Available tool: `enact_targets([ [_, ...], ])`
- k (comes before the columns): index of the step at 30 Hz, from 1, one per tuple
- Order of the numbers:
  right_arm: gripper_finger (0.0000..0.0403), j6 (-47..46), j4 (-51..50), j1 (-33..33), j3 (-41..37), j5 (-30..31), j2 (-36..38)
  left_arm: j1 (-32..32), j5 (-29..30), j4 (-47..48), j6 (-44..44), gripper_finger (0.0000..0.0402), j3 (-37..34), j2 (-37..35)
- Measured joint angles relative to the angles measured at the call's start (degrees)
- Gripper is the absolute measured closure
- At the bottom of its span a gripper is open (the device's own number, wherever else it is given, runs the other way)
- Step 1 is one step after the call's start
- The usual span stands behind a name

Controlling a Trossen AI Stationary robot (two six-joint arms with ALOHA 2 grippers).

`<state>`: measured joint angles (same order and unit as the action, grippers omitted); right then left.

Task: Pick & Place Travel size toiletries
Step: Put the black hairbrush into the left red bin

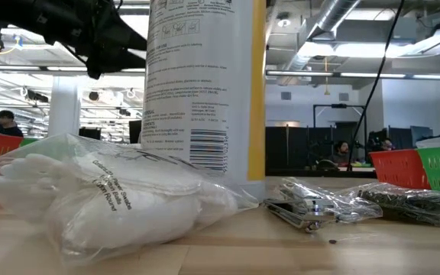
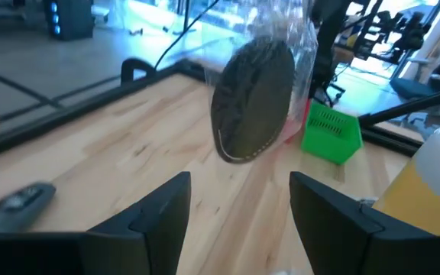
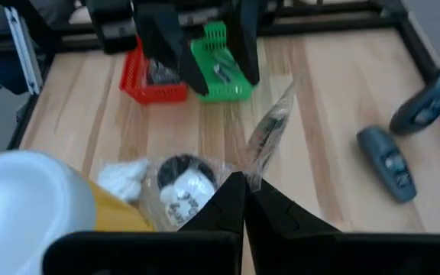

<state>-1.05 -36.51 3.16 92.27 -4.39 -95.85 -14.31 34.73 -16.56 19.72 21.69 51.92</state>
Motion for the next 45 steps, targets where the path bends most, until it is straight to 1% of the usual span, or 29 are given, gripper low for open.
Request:
enact_targets([
  [5, 0.0403, 1.53, -0.84, -0.13, 3.61, -0.01, 0.00, 0.04, 0.01, -4.30, -3.23, 0.0188, 0.00, 0.00],
  [12, 0.0403, 3.05, -2.22, -0.98, 7.32, -0.01, 0.00, 0.14, 0.01, -12.60, -10.78, 0.0188, 0.00, 0.00],
  [16, 0.0403, 3.88, -2.29, -1.59, 8.61, -0.01, 0.00, 1.97, -0.60, -16.17, -12.34, 0.0188, 0.00, -0.02],
  [21, 0.0403, 4.68, -2.45, -2.08, 9.72, -0.03, 0.00, 6.78, -8.22, -16.57, -11.95, 0.0188, 0.00, -0.02],
  [25, 0.0403, 5.44, -2.54, -2.08, 10.47, -0.03, 0.00, 10.33, -13.22, -16.74, -11.86, 0.0188, 0.00, -0.02],
  [28, 0.0403, 5.61, -2.60, -2.08, 10.96, -0.03, 0.00, 12.76, -18.28, -17.48, -11.82, 0.0188, 0.00, -0.02],
  [30, 0.0403, 5.97, -2.70, -2.08, 11.31, -0.03, 0.00, 14.20, -20.46, -18.10, -11.80, 0.0188, 0.00, 0.36],
  [33, 0.0403, 6.18, -2.91, -2.08, 11.54, -0.03, 0.00, 15.87, -23.49, -19.50, -11.78, 0.0188, -0.01, 2.18],
  [36, 0.0403, 6.15, -3.08, -2.08, 11.54, -0.03, -0.02, 17.45, -27.36, -24.34, -11.86, 0.0188, 0.00, 5.42],
  [38, 0.0403, 6.17, -3.08, -2.27, 11.54, -0.03, -0.02, 18.39, -28.06, -26.81, -11.88, 0.0188, 0.00, 7.74],
  [40, 0.0403, 6.17, -3.08, -2.37, 11.54, -0.03, -0.02, 19.49, -30.08, -29.55, -11.86, 0.0188, 0.00, 9.97],
  [43, 0.0403, 6.15, -3.10, -2.40, 11.54, -0.05, -0.02, 20.94, -37.32, -34.14, -11.81, 0.0188, 0.00, 13.40],
  [45, 0.0403, 6.13, -3.15, -2.40, 11.54, -0.05, -0.02, 21.22, -40.99, -37.62, -11.80, 0.0188, 0.00, 15.44],
])
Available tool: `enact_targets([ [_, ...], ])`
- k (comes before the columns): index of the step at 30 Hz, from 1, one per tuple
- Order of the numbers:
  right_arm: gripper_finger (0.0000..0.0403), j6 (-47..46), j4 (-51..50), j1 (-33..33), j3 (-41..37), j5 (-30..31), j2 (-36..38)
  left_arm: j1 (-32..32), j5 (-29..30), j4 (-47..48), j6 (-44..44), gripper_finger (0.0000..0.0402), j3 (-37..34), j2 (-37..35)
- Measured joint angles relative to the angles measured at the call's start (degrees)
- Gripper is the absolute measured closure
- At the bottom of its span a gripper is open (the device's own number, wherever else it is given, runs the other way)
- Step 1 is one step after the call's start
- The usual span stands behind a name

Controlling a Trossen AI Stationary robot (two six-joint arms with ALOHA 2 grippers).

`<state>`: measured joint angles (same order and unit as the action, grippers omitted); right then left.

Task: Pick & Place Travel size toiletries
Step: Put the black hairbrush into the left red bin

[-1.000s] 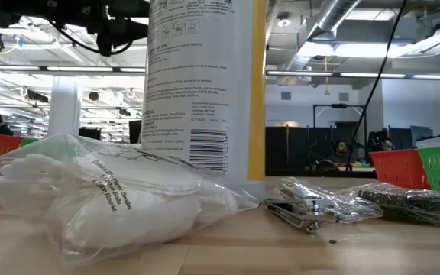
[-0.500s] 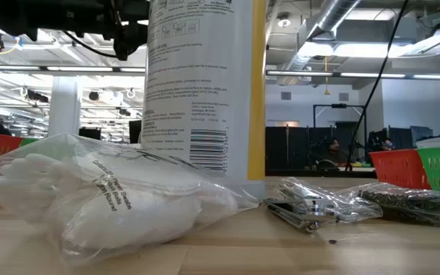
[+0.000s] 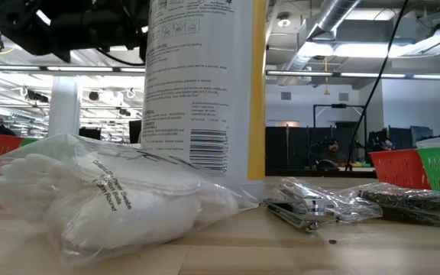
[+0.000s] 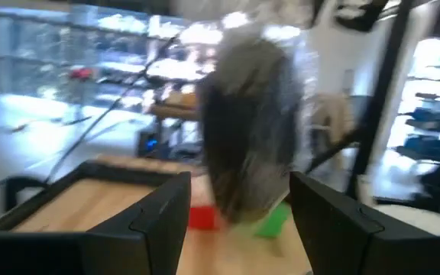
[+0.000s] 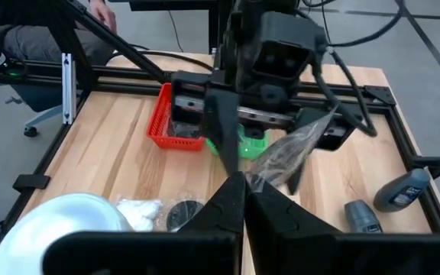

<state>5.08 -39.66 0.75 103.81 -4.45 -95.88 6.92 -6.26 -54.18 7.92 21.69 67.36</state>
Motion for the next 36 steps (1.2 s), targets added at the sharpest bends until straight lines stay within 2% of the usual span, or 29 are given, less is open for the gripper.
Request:
enact_targets([
  [7, 0.0403, 0.00, -0.87, 0.00, 0.00, 0.00, 0.00, 0.00, -4.28, -11.87, 0.04, 0.0188, 0.00, 5.85],
  [10, 0.0403, 0.00, -0.85, 0.00, 0.00, 0.00, 0.00, -0.02, -7.25, -13.28, 0.02, 0.0188, 0.00, 7.19],
  [16, 0.0403, 0.00, -0.98, 0.00, -0.02, 0.00, 0.00, -0.09, -7.65, -13.30, 0.04, 0.0198, -0.02, 7.86],
  [25, 0.0403, 0.00, -1.31, 0.00, -0.02, 0.00, 0.00, -0.09, -7.65, -13.67, 0.04, 0.0271, -0.02, 7.84],
  [36, 0.0403, -0.05, -2.72, 0.44, -0.03, 0.00, 0.00, -0.09, -7.60, -13.72, 0.04, 0.0384, -0.02, 7.84],
])
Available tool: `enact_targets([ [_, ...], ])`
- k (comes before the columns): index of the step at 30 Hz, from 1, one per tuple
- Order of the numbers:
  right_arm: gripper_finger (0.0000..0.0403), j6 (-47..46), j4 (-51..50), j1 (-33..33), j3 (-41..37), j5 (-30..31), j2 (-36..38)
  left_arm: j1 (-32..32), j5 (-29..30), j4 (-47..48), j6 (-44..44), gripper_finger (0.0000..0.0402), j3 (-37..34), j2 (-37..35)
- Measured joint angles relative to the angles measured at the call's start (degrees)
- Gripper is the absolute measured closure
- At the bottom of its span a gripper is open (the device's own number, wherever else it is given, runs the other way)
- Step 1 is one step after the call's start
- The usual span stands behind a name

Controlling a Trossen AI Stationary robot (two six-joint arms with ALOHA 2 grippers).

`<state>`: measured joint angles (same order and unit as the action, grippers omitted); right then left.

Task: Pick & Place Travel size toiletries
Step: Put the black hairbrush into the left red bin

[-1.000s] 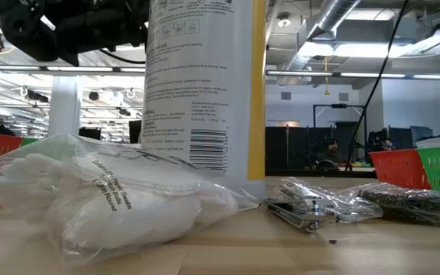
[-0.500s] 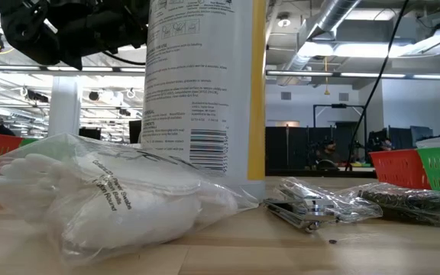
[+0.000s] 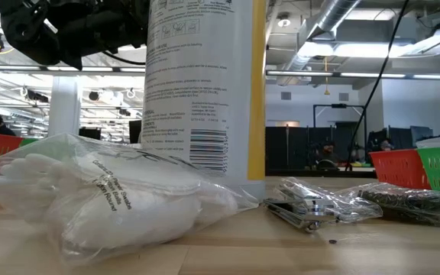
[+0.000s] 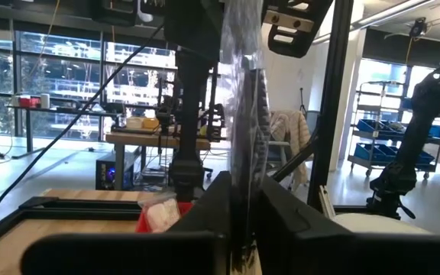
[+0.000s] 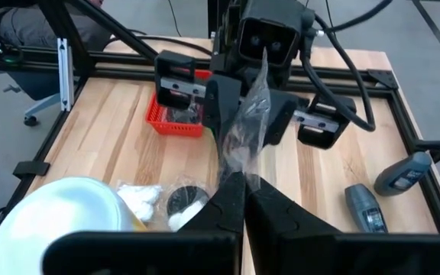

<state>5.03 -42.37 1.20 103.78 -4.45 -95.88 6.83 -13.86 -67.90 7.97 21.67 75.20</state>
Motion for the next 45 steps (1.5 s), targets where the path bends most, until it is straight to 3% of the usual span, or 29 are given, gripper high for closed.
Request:
enact_targets([
  [7, 0.0403, -0.08, -2.47, 0.67, -0.01, 0.00, 0.00, 0.00, 0.30, 0.04, 3.22, 0.0365, 0.00, 0.00],
  [14, 0.0400, 0.02, -3.15, 0.98, -0.06, -0.09, 0.49, 0.00, 0.80, 0.83, 3.77, 0.0383, 0.00, -0.04],
  [25, 0.0301, 1.60, -6.58, 1.24, -0.04, -0.17, 0.70, -0.15, 0.72, 5.42, 7.75, 0.0380, -0.04, -0.07],
  [32, 0.0268, 1.14, -11.47, 1.24, -0.04, -0.15, 0.68, -0.30, 0.88, 18.22, 12.97, 0.0378, -0.04, -4.11],
  [39, 0.0274, 1.10, -12.90, 1.94, -0.04, -0.08, 0.68, -4.01, 8.10, 35.98, 15.02, 0.0379, -0.04, -14.06],
  [45, 0.0281, 0.97, -13.20, 3.56, -0.04, -0.02, 0.68, -8.96, 11.80, 44.64, 16.96, 0.0379, -0.02, -22.32],
])
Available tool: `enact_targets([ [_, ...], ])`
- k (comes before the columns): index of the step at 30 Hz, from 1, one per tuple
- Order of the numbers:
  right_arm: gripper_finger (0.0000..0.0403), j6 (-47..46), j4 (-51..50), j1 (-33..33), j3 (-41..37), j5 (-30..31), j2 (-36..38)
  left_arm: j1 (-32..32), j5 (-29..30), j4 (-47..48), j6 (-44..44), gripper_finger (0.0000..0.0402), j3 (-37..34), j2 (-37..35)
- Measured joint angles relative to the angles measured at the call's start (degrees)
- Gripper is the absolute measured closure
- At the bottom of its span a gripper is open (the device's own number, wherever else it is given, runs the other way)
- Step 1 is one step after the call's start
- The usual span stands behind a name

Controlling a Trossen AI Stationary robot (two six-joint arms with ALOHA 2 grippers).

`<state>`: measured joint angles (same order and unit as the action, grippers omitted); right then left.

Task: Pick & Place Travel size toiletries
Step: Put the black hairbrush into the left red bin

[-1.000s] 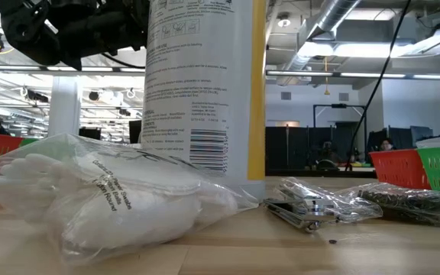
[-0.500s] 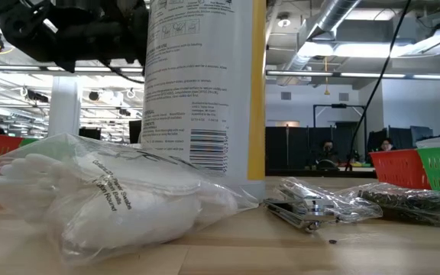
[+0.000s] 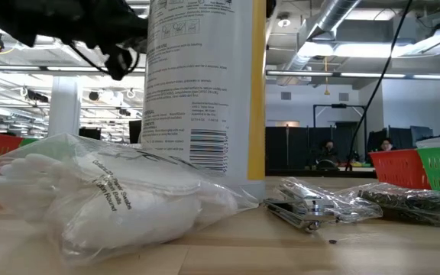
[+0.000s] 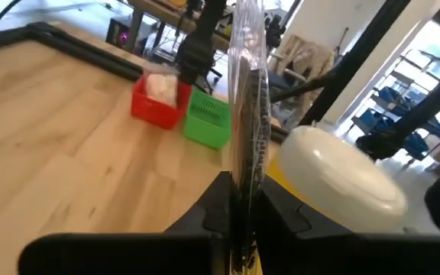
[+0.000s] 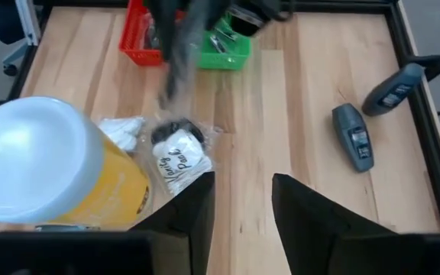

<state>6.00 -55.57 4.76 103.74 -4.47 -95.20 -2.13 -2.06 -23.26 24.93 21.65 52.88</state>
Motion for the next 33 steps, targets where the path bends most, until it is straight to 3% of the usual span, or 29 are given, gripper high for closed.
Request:
enact_targets([
  [10, 0.0281, -0.02, -0.76, 1.80, 0.00, 0.02, 0.00, -8.41, 7.93, 17.49, 9.35, 0.0379, 0.00, -8.13],
  [24, 0.0280, -0.02, -0.78, 1.90, 0.00, 0.04, 0.00, -16.61, 8.05, 31.50, 25.20, 0.0379, 0.00, -9.25],
  [33, 0.0280, -0.02, -1.05, 1.88, 0.00, 0.04, -0.02, -21.56, 5.49, 37.68, 34.04, 0.0379, 0.00, -14.77],
])
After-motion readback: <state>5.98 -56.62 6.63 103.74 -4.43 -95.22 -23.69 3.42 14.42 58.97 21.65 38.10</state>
